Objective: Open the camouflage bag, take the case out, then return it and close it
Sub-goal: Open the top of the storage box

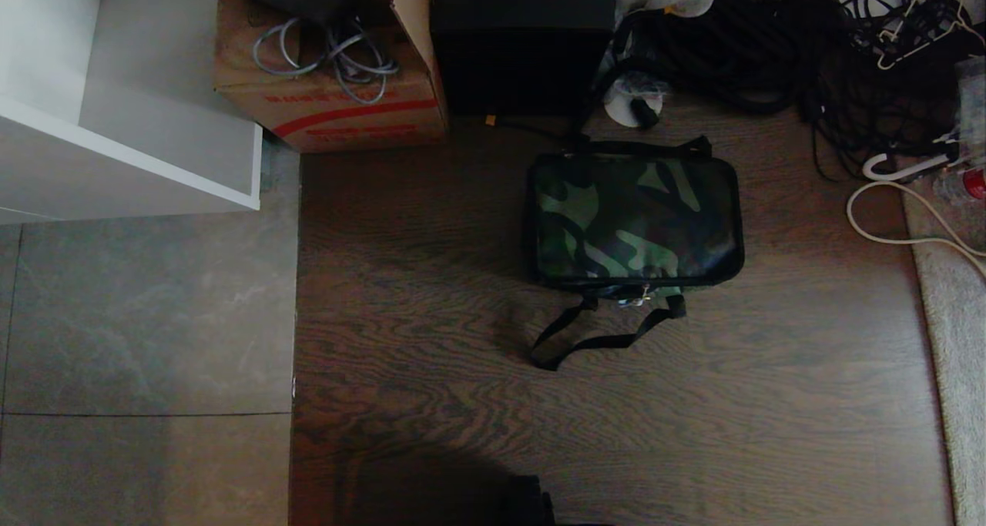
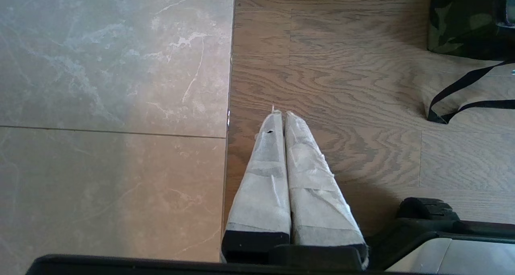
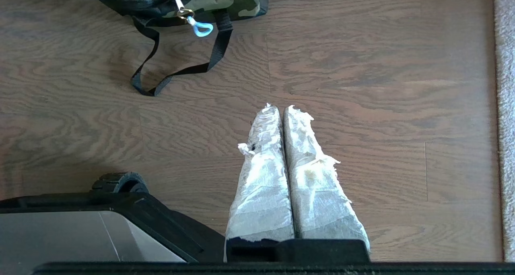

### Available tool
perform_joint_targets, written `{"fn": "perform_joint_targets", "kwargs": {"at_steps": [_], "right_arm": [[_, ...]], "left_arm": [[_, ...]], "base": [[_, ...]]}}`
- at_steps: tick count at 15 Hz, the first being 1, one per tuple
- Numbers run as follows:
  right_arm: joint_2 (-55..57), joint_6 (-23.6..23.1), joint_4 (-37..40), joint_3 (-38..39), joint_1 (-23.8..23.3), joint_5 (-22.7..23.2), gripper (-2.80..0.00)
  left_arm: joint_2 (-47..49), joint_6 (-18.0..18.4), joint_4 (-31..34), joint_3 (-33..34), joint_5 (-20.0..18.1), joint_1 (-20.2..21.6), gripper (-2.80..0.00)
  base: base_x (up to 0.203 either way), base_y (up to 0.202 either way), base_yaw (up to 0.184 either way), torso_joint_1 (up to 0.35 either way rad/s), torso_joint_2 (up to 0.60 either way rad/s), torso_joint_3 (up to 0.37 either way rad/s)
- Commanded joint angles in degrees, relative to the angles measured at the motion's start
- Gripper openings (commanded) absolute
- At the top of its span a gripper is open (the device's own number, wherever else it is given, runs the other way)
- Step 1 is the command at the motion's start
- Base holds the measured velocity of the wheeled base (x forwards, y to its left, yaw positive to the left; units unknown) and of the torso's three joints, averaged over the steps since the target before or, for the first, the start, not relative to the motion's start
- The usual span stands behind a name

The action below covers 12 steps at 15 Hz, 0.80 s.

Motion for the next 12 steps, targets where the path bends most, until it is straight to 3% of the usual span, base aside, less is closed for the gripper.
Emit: {"fn": "perform_joint_targets", "kwargs": {"at_steps": [1,4,6,8,12], "right_arm": [[-0.02,0.36,-0.28,0.0,0.03,-0.08,-2.8],[0.03,0.44,4.41,-6.32,0.03,0.09,-2.8],[1.58,0.82,17.25,-16.58,0.03,0.89,-2.8],[9.89,3.32,26.51,-25.83,0.03,4.56,-2.8],[30.48,8.25,29.35,-32.15,0.09,13.8,-2.8]], "left_arm": [[0.0,-0.05,-0.02,0.35,0.03,-0.03,-2.8],[0.0,-0.05,-0.02,0.35,0.03,0.05,-2.8],[0.0,-0.05,-0.02,0.35,0.03,0.0,-2.8],[0.0,-0.05,-0.02,0.35,0.03,-0.04,-2.8],[0.0,-0.05,-0.02,0.35,0.03,-0.04,-2.8]], "base": [[0.0,0.0,0.0,0.0,0.0,0.0],[0.0,0.0,0.0,0.0,0.0,0.0],[0.0,0.0,0.0,0.0,0.0,0.0],[0.0,0.0,0.0,0.0,0.0,0.0],[0.0,0.0,0.0,0.0,0.0,0.0]]}}
